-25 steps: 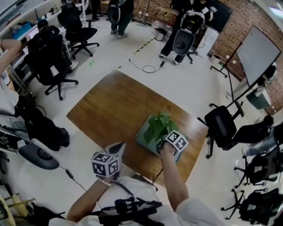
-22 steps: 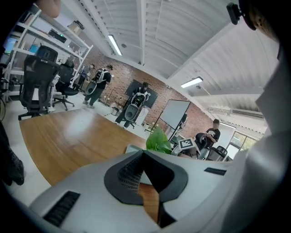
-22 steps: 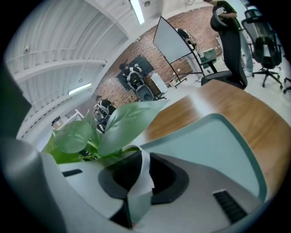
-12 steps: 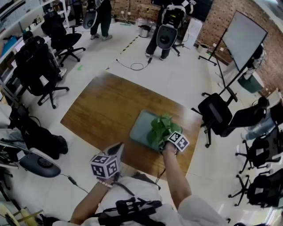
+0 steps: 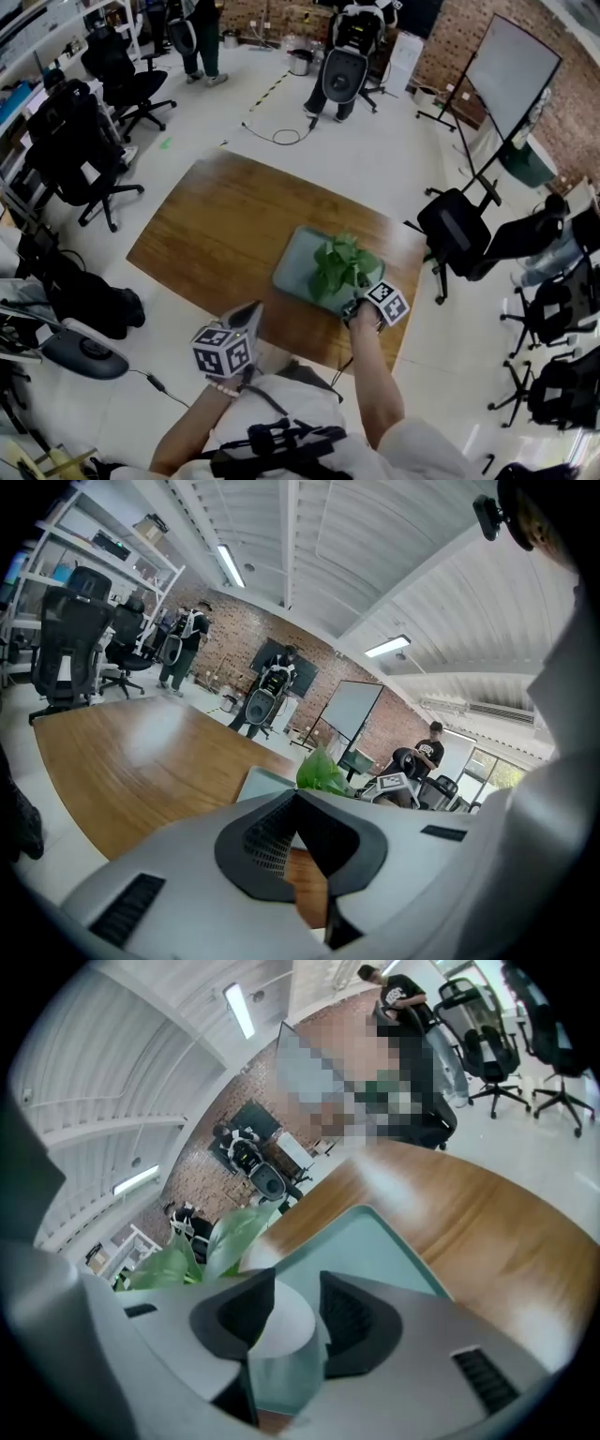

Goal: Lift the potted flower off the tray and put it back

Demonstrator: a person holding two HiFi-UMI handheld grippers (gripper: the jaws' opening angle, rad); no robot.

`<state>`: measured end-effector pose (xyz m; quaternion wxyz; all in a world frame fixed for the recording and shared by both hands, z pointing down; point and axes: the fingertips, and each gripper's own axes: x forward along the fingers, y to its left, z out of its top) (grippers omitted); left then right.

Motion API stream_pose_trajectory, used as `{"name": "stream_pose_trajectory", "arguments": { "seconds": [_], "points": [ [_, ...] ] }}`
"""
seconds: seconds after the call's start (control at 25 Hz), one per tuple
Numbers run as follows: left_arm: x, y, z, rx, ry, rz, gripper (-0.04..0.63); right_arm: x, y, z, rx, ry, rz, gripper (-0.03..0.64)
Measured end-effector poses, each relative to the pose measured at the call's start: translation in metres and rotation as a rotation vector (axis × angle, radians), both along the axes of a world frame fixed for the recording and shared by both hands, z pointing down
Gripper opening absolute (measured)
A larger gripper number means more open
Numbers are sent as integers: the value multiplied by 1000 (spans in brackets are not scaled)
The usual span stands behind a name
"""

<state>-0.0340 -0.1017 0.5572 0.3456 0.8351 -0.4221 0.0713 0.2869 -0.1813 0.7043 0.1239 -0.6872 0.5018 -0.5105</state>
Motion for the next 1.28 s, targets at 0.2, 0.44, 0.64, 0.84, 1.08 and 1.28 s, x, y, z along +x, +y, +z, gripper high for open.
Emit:
{"name": "stream_pose_trajectory", "arguments": {
  "seconds": [0.2,0.44,0.64,0.84,1.08,1.28],
  "points": [
    [17,4,2,9,14,56,-8,16,44,-20,73,-32,73,179],
    [54,7,0,24,60,142,-8,-1,85,-60,141,-6,-13,117],
    [86,15,-2,23,81,224,-8,-25,108,-98,182,108,-132,0],
    [100,21,-4,18,94,267,-8,-49,126,-110,142,259,-213,0],
    [111,23,-4,28,73,301,-8,-54,140,-113,130,349,-253,-2],
    [118,19,-4,30,66,315,-8,-50,141,-117,135,359,-244,-2]
  ]
}}
